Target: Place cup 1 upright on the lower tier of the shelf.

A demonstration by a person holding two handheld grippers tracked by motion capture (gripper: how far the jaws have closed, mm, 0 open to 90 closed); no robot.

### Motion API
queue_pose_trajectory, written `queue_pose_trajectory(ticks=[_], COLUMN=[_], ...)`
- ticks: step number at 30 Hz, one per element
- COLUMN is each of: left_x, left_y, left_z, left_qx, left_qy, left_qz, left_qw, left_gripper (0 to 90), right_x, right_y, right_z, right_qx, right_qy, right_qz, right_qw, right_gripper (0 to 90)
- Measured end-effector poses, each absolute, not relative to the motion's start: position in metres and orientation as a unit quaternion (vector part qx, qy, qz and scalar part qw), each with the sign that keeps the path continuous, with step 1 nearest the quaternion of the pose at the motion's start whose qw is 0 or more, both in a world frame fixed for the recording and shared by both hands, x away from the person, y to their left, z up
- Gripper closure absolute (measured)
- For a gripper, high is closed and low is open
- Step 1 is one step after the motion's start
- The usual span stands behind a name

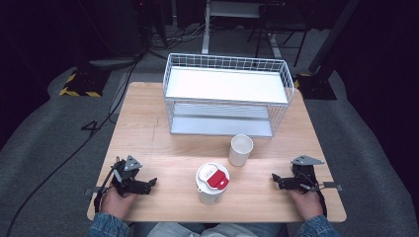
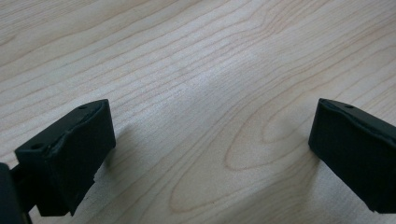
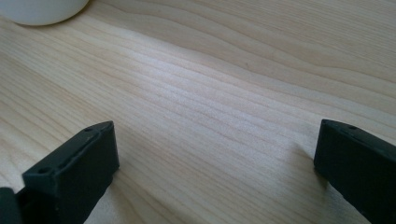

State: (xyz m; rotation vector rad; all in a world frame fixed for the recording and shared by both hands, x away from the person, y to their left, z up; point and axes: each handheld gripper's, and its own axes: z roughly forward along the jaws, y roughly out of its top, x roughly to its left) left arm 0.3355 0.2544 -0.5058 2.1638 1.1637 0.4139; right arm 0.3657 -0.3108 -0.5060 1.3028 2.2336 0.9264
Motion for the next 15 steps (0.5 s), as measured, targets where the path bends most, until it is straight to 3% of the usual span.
queue_pose_trajectory(ticks=[9, 11, 15], left_x=[0.339, 0.341, 0.343], left_y=[0.253, 0.252, 0.25], left_z=[-0.506, -0.506, -0.506], left_qx=[0.82, 0.821, 0.819], left_qy=[0.448, 0.447, 0.451], left_qz=[0.158, 0.159, 0.16], left_qw=[0.319, 0.318, 0.318], left_gripper=[0.7, 0.6, 0.6], right_x=[0.372, 0.37, 0.365], right_y=[-0.306, -0.308, -0.308], right_z=[-0.506, -0.503, -0.494], right_qx=[0.489, 0.488, 0.478], right_qy=[0.781, 0.782, 0.778], right_qz=[0.326, 0.325, 0.339], right_qw=[0.211, 0.21, 0.227], right_gripper=[2.6, 10.6, 10.7])
